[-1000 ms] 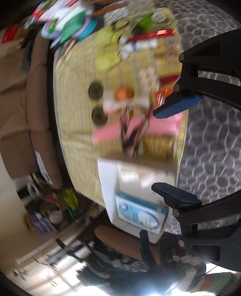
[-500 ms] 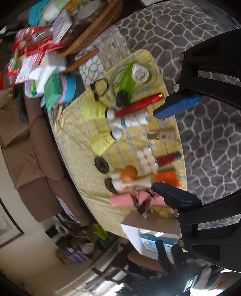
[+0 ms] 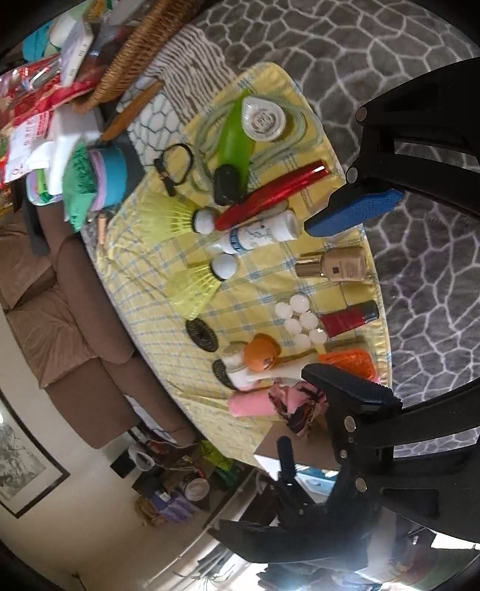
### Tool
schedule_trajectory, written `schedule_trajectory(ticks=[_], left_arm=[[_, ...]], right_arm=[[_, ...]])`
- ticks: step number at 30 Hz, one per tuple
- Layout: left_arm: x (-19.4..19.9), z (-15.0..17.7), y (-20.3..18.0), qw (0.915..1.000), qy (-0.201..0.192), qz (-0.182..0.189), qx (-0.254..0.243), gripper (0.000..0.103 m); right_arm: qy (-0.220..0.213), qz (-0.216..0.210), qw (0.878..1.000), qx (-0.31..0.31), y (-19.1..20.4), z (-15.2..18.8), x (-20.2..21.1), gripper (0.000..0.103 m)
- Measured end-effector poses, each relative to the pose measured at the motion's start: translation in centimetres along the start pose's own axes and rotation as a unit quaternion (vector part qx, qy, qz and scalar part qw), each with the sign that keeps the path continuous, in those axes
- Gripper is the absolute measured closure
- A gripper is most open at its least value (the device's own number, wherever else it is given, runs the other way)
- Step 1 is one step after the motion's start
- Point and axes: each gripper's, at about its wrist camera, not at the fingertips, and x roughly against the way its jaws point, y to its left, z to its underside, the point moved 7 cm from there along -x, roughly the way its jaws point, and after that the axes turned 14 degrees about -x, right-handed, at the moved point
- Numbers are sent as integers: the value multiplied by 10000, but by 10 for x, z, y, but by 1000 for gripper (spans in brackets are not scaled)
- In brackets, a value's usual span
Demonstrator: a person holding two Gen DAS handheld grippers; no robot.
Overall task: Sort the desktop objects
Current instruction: 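Move the left gripper to the pink patterned scarf and grasp it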
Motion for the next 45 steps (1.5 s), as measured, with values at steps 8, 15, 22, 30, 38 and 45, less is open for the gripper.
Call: schedule_trajectory(ticks=[8,15,22,30,38,45], left_arm=[[-22,-7,12,9997,202,95,50,15],[-35,-7,18,9974,203,527,456,37],[-29,-6,21,9919,55,999,777,91],[-13,4,31,9899,-110,1119,867,67],[-25,4,8,9979,277,552,-210,49],[-43,7,-9,9948,517,527,-701,86]], right_arm=[[26,-117,9999,0,1,3,-1,29],[37,-157,9998,-97,-1,4,0,29],[53,-179,9998,-108,1,6,0,29],[73,-194,9998,-62,6,10,-1,29],[131,-163,9998,-8,9,13,-6,30],[168,-143,9998,16,9,14,-8,30]])
